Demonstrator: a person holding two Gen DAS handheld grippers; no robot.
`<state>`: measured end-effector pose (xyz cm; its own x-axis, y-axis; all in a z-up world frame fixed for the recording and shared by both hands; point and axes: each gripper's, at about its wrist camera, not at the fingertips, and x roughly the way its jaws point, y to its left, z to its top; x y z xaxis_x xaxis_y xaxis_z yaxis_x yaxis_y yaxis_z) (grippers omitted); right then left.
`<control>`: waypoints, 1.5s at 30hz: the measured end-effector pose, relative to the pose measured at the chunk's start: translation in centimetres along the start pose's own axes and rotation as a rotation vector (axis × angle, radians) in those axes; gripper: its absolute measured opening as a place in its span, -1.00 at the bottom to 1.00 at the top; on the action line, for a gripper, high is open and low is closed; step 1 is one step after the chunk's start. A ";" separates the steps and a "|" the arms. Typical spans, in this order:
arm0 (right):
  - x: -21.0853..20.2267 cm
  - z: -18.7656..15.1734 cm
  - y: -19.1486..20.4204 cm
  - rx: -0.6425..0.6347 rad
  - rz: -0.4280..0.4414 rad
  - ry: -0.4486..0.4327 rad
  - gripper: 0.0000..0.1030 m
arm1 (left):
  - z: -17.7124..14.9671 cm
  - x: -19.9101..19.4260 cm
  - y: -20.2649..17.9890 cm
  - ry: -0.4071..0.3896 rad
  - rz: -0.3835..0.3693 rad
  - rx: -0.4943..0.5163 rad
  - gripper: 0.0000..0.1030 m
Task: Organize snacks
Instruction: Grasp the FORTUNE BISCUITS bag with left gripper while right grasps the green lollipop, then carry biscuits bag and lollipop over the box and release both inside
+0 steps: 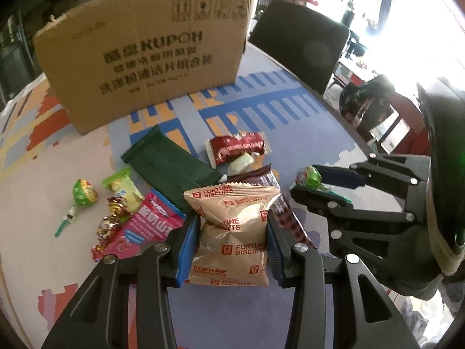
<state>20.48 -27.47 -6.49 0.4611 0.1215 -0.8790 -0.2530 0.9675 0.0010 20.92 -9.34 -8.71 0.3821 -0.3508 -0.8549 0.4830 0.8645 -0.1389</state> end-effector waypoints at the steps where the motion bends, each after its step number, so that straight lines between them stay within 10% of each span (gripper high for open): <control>1: -0.3 0.0 0.0 0.003 0.002 -0.006 -0.47 | 0.1 -0.3 0.0 -0.010 0.005 -0.004 -0.17; 45: -12.7 12.6 2.6 0.031 -0.018 -0.457 -0.47 | 9.8 -12.9 5.6 -0.421 0.229 -0.081 -0.17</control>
<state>24.67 -23.69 10.66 0.7948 0.1832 -0.5786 -0.2193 0.9756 0.0076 26.40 -3.54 6.43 0.7650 -0.2491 -0.5939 0.2929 0.9559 -0.0237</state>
